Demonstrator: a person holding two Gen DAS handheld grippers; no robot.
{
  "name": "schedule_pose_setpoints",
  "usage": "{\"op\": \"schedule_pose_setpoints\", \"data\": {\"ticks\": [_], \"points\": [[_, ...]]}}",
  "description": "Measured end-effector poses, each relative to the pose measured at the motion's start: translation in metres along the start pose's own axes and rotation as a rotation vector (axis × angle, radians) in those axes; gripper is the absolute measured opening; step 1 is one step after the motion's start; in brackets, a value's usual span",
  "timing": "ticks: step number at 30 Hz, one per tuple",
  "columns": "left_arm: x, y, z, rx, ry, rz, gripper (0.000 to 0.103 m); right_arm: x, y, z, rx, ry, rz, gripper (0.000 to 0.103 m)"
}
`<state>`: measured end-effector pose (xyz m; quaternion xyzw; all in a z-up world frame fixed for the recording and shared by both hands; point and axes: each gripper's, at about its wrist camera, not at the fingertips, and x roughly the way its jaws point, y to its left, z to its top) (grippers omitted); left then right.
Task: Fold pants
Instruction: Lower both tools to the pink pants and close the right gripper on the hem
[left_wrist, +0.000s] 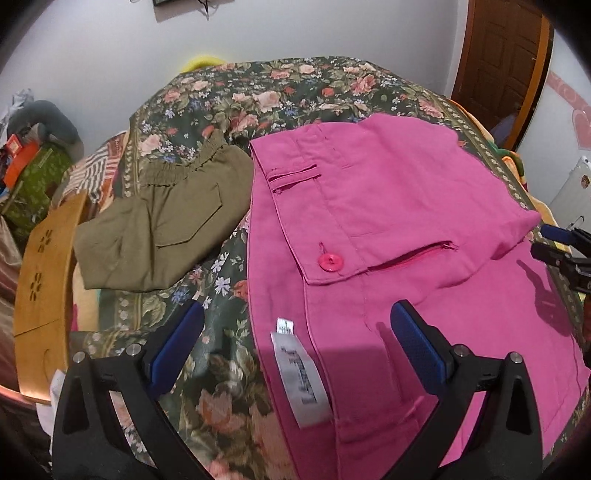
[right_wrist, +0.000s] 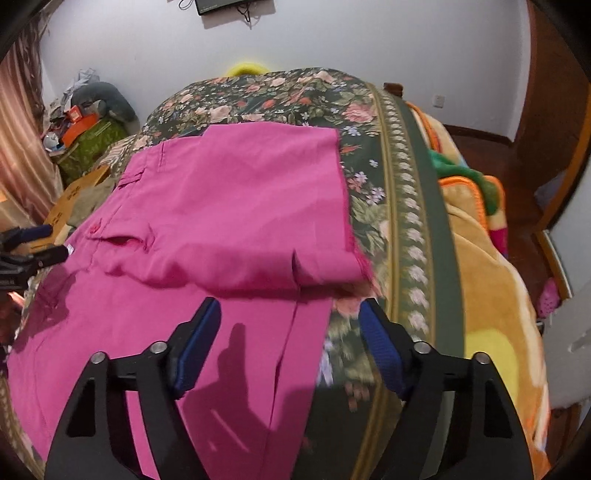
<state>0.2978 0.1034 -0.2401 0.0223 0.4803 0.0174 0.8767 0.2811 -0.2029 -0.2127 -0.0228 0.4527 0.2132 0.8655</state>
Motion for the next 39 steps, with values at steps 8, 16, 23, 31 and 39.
{"op": "schedule_pose_setpoints", "data": {"ticks": [8, 16, 23, 31, 39], "points": [[0.032, 0.014, -0.005, -0.038, 0.08, -0.028, 0.088, 0.025, -0.005, 0.021, -0.007, 0.017, 0.037, 0.038], [0.034, 0.019, -0.012, -0.062, 0.074, -0.035, 0.088, 0.008, -0.011, 0.023, 0.034, -0.028, 0.071, 0.006], [0.038, 0.02, -0.016, -0.077, 0.071, -0.031, 0.091, 0.013, -0.007, 0.029, 0.014, -0.018, 0.019, 0.006], [0.019, 0.025, -0.013, -0.077, 0.063, -0.016, 0.087, 0.006, -0.019, 0.023, 0.06, 0.025, -0.002, 0.019], [-0.001, 0.035, 0.025, -0.097, -0.02, -0.072, 0.087, -0.019, -0.047, 0.029, 0.118, -0.004, -0.023, 0.037]]}}
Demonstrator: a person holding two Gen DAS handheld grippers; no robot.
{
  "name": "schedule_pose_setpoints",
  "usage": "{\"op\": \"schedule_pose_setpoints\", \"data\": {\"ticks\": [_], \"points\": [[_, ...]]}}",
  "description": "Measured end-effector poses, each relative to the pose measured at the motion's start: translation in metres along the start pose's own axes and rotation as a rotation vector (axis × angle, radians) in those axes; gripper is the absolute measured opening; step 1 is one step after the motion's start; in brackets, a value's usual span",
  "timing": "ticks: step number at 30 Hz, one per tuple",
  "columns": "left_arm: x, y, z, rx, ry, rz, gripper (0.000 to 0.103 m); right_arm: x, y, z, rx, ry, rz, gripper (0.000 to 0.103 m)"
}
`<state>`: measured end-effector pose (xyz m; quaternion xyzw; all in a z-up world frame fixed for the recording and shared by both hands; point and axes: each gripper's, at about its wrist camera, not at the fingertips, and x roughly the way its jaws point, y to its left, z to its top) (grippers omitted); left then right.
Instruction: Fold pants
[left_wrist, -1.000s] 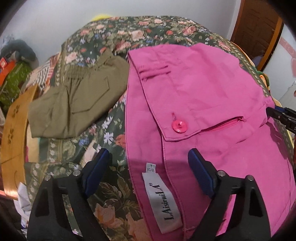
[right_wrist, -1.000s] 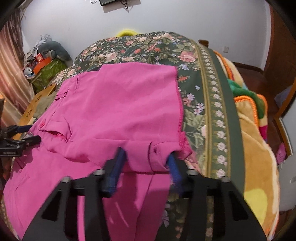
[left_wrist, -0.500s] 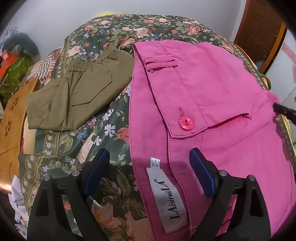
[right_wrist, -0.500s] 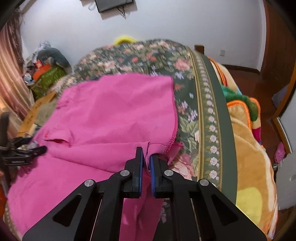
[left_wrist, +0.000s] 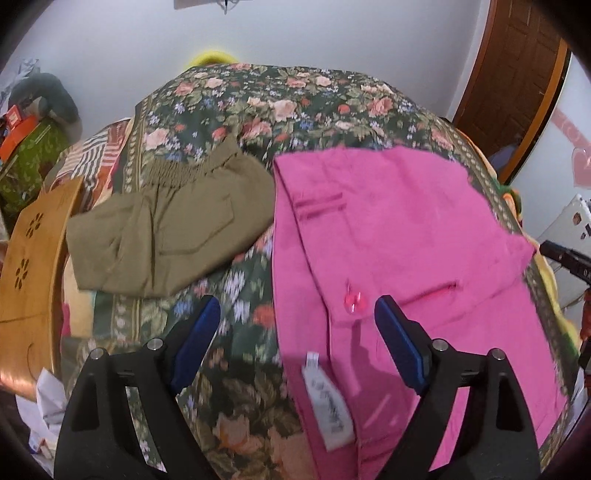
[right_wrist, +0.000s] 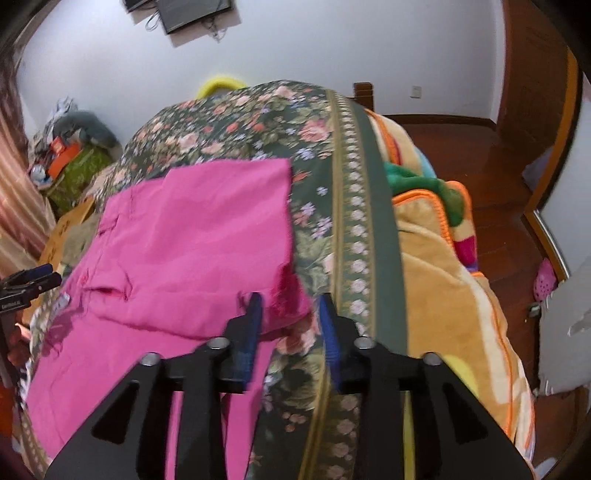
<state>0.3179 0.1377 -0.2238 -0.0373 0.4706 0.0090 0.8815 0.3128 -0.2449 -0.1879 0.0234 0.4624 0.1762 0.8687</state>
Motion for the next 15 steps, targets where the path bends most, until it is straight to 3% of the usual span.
{"op": "schedule_pose_setpoints", "data": {"ticks": [2, 7, 12, 14, 15], "points": [[0.011, -0.002, 0.01, -0.006, 0.017, -0.016, 0.084, 0.003, -0.003, 0.002, 0.02, -0.011, 0.007, 0.039], [0.049, -0.01, 0.022, -0.024, 0.111, -0.08, 0.061, 0.024, -0.001, 0.007, 0.026, 0.009, 0.044, 0.039], [0.088, -0.01, 0.03, -0.108, 0.203, -0.169, 0.058, 0.054, 0.007, 0.009, 0.009, 0.05, 0.076, 0.038], [0.095, -0.007, 0.033, -0.14, 0.213, -0.185, 0.057, 0.065, 0.004, 0.01, 0.033, 0.066, 0.091, 0.029], [0.095, -0.009, 0.034, -0.132, 0.213, -0.177, 0.054, 0.07, 0.003, 0.01, 0.042, 0.076, 0.095, 0.02]]}}
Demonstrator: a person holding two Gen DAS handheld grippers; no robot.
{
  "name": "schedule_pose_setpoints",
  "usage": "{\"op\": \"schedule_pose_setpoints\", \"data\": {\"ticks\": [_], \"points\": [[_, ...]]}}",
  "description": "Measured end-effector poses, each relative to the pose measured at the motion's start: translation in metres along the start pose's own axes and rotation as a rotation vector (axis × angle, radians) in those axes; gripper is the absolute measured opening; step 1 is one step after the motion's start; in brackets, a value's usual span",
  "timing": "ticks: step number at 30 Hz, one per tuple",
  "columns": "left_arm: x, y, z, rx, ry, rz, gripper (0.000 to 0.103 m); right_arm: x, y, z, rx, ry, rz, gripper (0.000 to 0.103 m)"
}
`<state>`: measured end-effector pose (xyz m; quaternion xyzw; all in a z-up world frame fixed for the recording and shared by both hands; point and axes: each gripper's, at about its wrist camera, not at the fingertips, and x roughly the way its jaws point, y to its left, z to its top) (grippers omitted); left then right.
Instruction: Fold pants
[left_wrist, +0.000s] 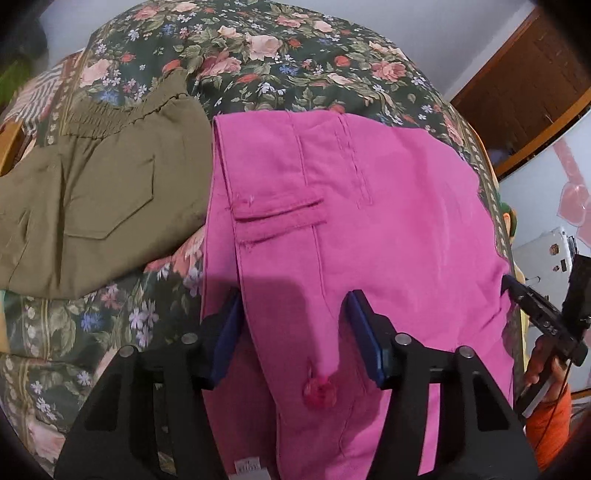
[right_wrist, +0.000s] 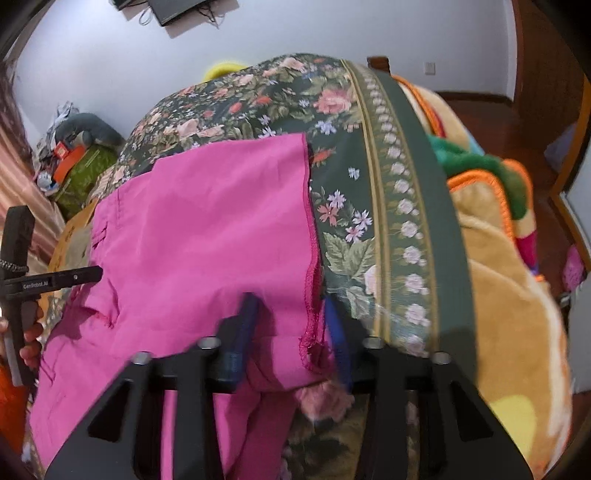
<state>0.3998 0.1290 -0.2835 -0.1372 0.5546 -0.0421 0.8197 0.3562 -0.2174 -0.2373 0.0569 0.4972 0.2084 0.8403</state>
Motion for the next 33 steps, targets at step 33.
{"op": "schedule_pose_setpoints", "data": {"ticks": [33], "points": [[0.001, 0.043, 0.082, -0.007, -0.14, 0.006, 0.058, 0.039, -0.002, 0.107, -0.094, -0.069, -0.027, 0.044]]}}
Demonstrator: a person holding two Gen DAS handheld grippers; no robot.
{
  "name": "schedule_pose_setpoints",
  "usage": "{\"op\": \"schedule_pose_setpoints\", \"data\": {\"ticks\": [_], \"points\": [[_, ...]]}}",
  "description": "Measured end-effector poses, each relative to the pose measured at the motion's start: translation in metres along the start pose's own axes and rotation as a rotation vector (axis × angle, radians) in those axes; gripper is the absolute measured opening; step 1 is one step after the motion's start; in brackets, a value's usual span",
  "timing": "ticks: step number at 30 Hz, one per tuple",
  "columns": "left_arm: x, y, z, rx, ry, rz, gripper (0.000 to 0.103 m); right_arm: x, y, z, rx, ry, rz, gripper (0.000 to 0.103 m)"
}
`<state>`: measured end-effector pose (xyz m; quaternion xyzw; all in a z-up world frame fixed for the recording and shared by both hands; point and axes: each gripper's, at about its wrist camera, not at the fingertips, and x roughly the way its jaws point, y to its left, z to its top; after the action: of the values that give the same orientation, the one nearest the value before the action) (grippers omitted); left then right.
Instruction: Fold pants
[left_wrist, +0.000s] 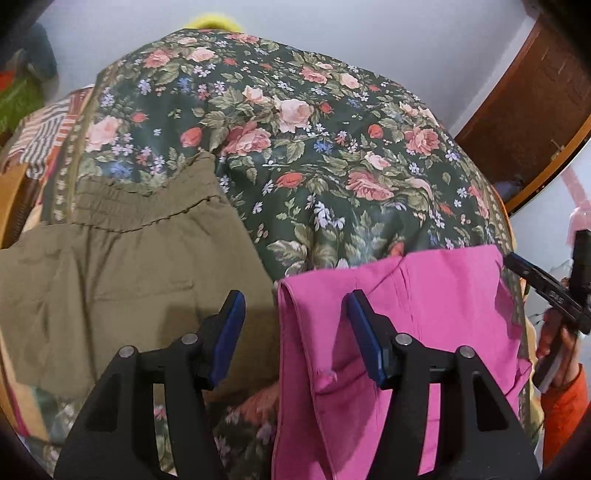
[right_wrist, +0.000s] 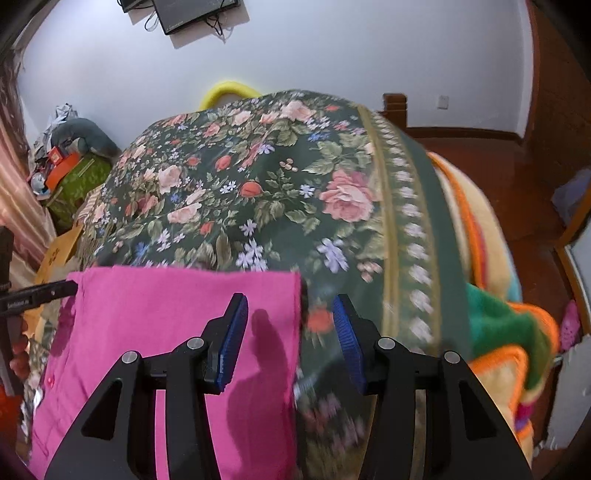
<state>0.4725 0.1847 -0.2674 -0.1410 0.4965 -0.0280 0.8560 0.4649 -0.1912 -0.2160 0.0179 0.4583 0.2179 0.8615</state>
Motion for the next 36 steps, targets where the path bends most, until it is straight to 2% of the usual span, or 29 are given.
{"op": "schedule_pose_setpoints", "data": {"ticks": [2, 3, 5, 7, 8, 12, 16, 19, 25, 30, 36], "points": [[0.003, 0.001, 0.0, 0.008, 0.0, -0.018, 0.058, 0.013, 0.002, 0.004, -0.002, 0.024, 0.014, 0.044], [0.004, 0.001, 0.0, 0.012, 0.001, -0.022, 0.058, 0.017, 0.003, 0.004, -0.002, 0.034, 0.02, 0.04], [0.005, 0.0, 0.0, 0.028, -0.003, -0.034, 0.054, 0.022, 0.008, 0.002, -0.014, 0.031, 0.026, 0.027], [0.005, -0.002, -0.001, 0.047, -0.004, -0.055, 0.04, 0.024, 0.012, 0.001, -0.033, 0.021, 0.028, 0.008], [0.005, -0.003, -0.001, 0.054, -0.009, -0.049, 0.037, 0.024, 0.015, 0.0, -0.042, 0.019, 0.032, 0.006], [-0.002, -0.017, 0.0, 0.11, -0.051, 0.035, 0.014, 0.021, 0.026, 0.002, -0.106, -0.006, -0.016, 0.003], [-0.022, -0.029, 0.0, 0.157, -0.132, 0.135, 0.012, 0.007, 0.03, 0.008, -0.133, -0.06, -0.049, 0.002], [-0.046, -0.038, 0.005, 0.181, -0.201, 0.177, 0.012, -0.019, 0.035, 0.023, -0.146, -0.126, -0.054, 0.002], [-0.094, -0.05, 0.01, 0.196, -0.303, 0.168, 0.012, -0.079, 0.055, 0.05, -0.154, -0.245, -0.04, 0.002], [-0.126, -0.06, -0.012, 0.257, -0.332, 0.169, 0.012, -0.109, 0.071, 0.035, -0.187, -0.26, -0.013, 0.002], [-0.156, -0.071, -0.05, 0.3, -0.334, 0.188, 0.012, -0.143, 0.079, 0.0, -0.183, -0.256, 0.028, 0.002]]}}
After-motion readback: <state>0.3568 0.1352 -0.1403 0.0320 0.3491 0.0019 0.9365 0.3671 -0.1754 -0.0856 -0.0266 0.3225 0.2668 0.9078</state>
